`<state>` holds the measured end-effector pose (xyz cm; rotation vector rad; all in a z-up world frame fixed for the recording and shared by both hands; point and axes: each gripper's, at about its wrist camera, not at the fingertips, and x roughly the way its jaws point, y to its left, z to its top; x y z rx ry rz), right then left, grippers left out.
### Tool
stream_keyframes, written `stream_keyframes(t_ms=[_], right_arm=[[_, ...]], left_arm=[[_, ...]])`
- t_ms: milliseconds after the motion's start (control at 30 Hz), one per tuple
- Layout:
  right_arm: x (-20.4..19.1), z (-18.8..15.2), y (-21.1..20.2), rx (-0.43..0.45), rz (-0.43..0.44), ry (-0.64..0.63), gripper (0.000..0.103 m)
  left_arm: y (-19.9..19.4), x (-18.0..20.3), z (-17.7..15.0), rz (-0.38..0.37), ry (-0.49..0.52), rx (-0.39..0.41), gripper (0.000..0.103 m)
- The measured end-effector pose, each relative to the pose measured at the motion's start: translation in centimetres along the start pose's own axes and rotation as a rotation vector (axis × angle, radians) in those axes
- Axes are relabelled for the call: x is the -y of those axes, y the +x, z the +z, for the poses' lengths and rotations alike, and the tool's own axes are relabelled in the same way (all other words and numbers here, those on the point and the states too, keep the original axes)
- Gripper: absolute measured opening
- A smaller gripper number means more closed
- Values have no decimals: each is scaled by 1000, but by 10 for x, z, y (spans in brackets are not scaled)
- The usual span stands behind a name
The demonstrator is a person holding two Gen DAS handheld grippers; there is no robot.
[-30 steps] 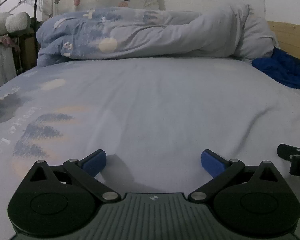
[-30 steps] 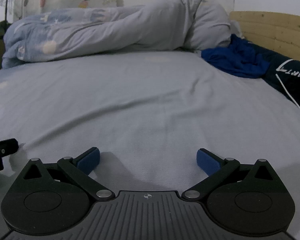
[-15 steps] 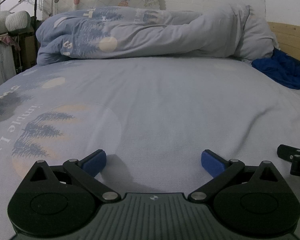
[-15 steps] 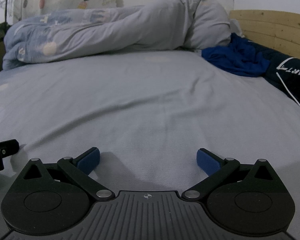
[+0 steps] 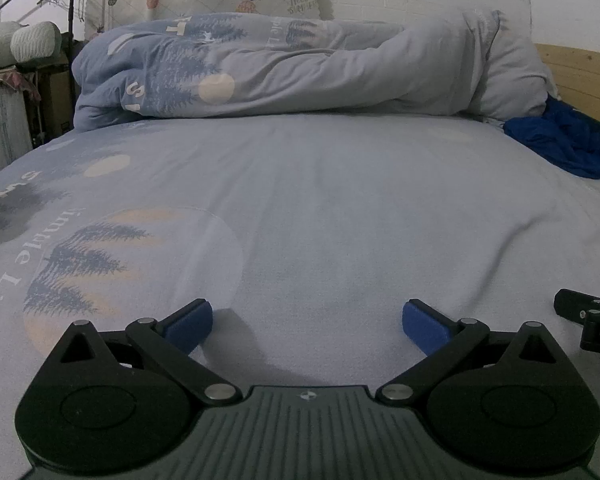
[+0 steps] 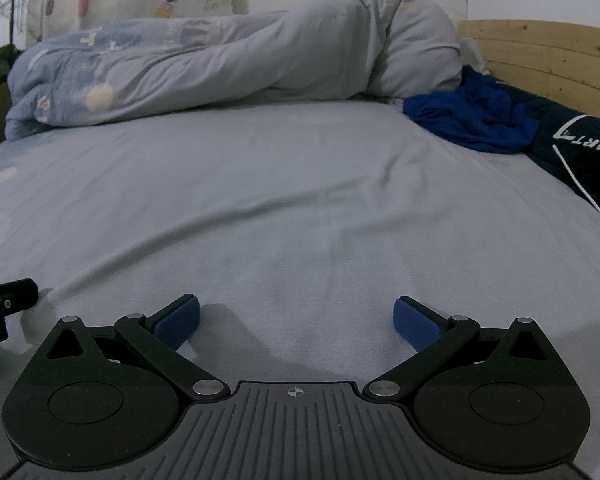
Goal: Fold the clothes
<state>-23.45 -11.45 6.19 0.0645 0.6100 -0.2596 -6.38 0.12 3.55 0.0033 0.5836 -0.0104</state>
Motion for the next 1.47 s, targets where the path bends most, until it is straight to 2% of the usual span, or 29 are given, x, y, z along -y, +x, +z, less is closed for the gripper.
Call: stream_keyframes(t_ms=[1467], right_arm=[[0,0,0,0,0,0,103]], left_arm=[[0,-4,1,-6,-2,-3,103]])
